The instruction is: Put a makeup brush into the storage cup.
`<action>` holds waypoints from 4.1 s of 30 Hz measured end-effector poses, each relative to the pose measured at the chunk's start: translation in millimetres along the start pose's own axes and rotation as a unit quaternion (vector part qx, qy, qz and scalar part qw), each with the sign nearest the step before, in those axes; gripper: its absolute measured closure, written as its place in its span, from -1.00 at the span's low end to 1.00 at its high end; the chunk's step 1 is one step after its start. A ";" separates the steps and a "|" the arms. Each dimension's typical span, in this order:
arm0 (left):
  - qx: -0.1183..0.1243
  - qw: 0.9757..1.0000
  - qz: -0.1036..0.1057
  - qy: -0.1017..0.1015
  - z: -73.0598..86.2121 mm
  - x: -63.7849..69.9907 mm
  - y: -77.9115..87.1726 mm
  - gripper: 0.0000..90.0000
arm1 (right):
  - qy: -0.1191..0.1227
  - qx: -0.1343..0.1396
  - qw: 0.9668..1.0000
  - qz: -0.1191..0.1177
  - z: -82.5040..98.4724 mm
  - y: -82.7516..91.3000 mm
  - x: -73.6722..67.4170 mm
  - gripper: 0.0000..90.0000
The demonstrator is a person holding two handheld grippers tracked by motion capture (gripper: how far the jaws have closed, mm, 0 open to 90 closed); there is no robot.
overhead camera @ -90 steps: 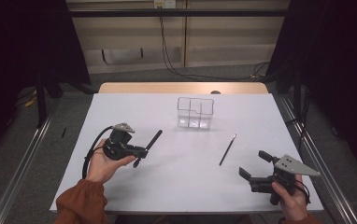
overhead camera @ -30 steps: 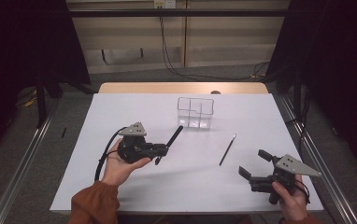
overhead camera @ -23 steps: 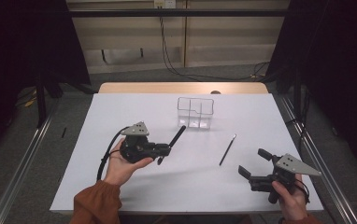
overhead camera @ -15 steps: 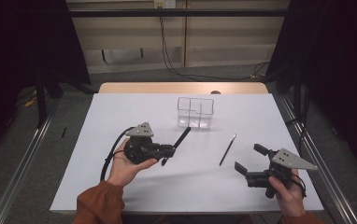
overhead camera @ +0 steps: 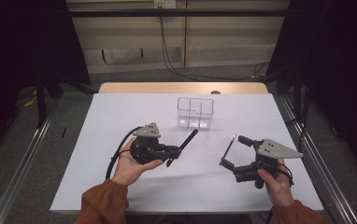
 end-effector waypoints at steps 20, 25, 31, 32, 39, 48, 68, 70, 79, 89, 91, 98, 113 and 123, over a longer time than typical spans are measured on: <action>-0.012 1.000 0.013 -0.022 -9.1 5.3 -13.4 0.70 | 0.051 -0.076 0.996 -0.018 -13.5 -28.1 -9.3 -1.00; -0.027 0.999 0.018 -0.027 -9.1 6.1 -15.0 0.70 | 0.049 -0.110 0.992 -0.034 -11.8 -32.5 -9.8 -1.00; -0.038 0.999 0.021 -0.032 -9.2 7.8 -16.5 0.70 | 0.039 -0.156 0.985 -0.069 -7.8 -37.1 -11.8 -0.99; -0.040 0.998 0.022 -0.033 -9.1 8.0 -16.4 0.70 | 0.037 -0.164 0.983 -0.074 -7.1 -37.6 -12.8 -0.99; -0.069 0.996 0.031 -0.051 -7.4 10.7 -16.4 0.70 | 0.055 -0.204 0.971 -0.108 -1.8 -41.3 -21.0 -0.97; -0.102 0.991 0.035 -0.074 -10.0 12.2 -16.8 0.70 | 0.099 -0.258 0.953 -0.123 -0.7 -44.0 -25.0 -0.77; -0.180 0.979 0.044 -0.089 3.1 15.7 -19.9 0.70 | 0.132 -0.392 0.899 -0.143 8.2 -58.9 -26.0 -0.83; -0.192 0.976 0.047 -0.094 4.3 15.6 -20.1 0.70 | 0.134 -0.406 0.892 -0.148 11.7 -60.4 -27.5 -0.84; -0.230 0.966 0.065 -0.100 10.8 19.2 -21.8 0.70 | 0.141 -0.453 0.869 -0.141 16.0 -64.8 -28.3 -0.79; -0.252 0.959 0.077 -0.103 14.3 21.0 -26.4 0.70 | 0.161 -0.508 0.833 -0.151 29.4 -66.3 -28.4 -0.54; -0.255 0.958 0.079 -0.103 14.0 21.7 -26.4 0.70 | 0.161 -0.514 0.829 -0.150 30.3 -67.6 -27.9 -0.51; -0.265 0.955 0.082 -0.108 15.6 24.5 -29.7 0.70 | 0.177 -0.538 0.811 -0.147 34.3 -74.0 -27.9 -0.36; -0.273 0.951 0.089 -0.112 17.4 25.8 -32.9 0.70 | 0.187 -0.539 0.804 -0.169 33.5 -78.7 -33.5 0.10; -0.264 0.954 0.087 -0.109 16.8 26.3 -35.6 0.70 | 0.190 -0.534 0.803 -0.184 34.8 -80.7 -39.1 0.50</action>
Point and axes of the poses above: each handheld gripper's, and its own axes: y roughly backward along the jaws, z roughly out of its underside, x roughly to its right, the point moved 8 cm from there along -y, roughly forward along the jaws, and after that the axes turned 13 degrees about -y, right-handed, at the moved point
